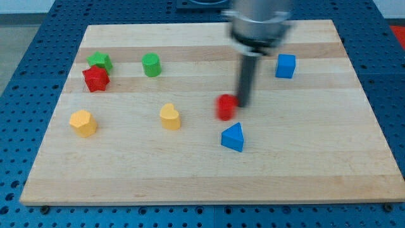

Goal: Place the yellow heart right to the yellow hexagon

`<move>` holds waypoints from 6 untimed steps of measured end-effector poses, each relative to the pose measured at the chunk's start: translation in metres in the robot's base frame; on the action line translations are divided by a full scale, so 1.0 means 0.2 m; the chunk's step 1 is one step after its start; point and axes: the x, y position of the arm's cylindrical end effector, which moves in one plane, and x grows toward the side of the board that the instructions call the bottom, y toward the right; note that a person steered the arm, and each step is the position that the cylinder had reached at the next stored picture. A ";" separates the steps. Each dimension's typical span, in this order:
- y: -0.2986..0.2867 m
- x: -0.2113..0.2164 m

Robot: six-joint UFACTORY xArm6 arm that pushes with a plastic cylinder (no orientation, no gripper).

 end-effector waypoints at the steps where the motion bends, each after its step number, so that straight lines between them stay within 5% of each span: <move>1: -0.26 -0.02; 3: 0.35 0.13; 4: 0.35 0.41; 5: 0.04 0.43; 6: -0.71 0.08</move>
